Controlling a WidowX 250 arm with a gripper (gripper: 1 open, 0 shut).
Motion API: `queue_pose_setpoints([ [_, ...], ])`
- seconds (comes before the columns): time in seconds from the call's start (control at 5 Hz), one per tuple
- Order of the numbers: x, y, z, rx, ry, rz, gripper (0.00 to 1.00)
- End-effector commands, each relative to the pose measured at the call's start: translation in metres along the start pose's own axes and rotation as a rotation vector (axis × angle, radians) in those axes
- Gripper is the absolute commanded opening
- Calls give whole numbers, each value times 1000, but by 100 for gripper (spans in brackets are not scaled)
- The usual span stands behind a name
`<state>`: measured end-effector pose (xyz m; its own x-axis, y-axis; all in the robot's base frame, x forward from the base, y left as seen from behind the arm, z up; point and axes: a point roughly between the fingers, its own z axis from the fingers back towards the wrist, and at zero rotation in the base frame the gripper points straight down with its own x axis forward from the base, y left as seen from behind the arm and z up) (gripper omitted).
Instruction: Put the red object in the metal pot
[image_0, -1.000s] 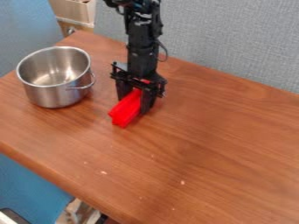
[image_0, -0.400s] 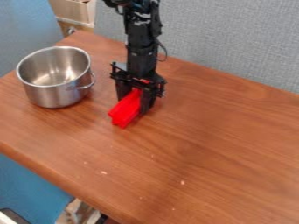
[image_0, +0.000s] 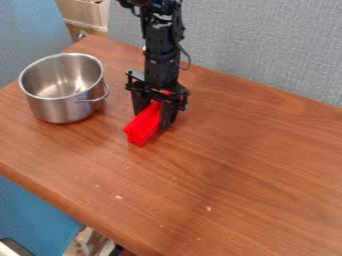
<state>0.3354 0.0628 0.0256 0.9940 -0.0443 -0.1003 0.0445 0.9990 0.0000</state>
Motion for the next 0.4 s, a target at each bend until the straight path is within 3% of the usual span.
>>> queue_pose_setpoints([
  [0.0, 3, 7, 11, 6, -29, 12, 0],
  [0.2, 2, 8, 17, 2, -35, 16, 0],
])
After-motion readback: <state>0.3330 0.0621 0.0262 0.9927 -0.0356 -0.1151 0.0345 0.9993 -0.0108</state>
